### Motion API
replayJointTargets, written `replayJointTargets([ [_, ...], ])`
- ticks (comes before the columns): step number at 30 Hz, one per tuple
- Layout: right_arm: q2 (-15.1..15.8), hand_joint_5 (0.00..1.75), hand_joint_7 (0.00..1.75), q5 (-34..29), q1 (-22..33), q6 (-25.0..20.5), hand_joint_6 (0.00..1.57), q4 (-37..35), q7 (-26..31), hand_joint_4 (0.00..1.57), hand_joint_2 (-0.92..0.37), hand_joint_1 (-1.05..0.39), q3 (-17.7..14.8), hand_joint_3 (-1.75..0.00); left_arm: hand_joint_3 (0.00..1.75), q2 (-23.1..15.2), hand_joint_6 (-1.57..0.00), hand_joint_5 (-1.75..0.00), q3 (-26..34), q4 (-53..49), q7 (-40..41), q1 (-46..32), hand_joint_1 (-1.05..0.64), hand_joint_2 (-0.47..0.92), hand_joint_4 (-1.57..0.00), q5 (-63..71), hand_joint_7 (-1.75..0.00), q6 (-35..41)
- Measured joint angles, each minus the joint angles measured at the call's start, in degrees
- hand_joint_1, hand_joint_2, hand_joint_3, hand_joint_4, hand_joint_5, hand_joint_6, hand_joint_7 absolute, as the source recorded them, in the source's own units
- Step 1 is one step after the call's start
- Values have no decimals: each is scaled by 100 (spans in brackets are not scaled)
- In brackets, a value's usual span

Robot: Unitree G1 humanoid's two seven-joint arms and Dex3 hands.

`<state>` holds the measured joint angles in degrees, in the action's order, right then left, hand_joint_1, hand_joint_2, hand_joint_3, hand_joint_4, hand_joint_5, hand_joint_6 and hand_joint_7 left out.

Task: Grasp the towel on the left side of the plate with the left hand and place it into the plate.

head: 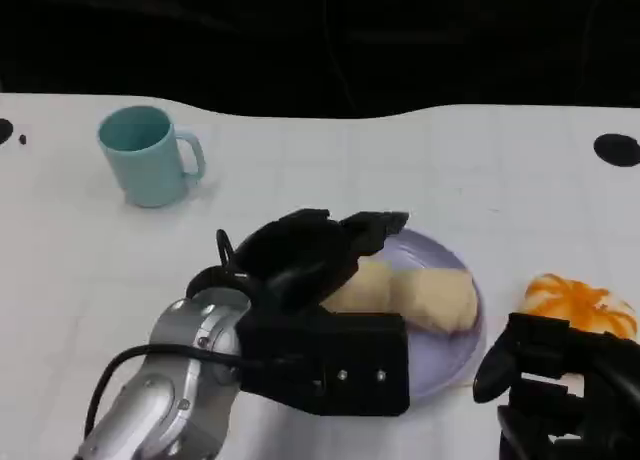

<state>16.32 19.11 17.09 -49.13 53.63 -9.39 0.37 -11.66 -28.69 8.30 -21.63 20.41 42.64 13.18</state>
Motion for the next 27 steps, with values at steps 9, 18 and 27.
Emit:
replayJointTargets([
  [9,-59,175,150,-18,-11,-39,65,24,99,69,-54,1,157,-120,16,-434,-12,-51,592,976,-329,-206,-78,92,-1,-326,-5,17],
  [18,-91,175,151,-32,-62,-46,64,2,147,69,-53,1,185,-121,22,-417,-58,-72,1941,1845,-479,-1067,-44,92,-58,-2335,-16,62],
  [27,-115,175,151,-25,-170,-50,65,-49,149,69,-52,1,216,-121,100,282,-93,-151,3089,2729,-226,-2139,-15,65,-83,-4605,-93,657],
])
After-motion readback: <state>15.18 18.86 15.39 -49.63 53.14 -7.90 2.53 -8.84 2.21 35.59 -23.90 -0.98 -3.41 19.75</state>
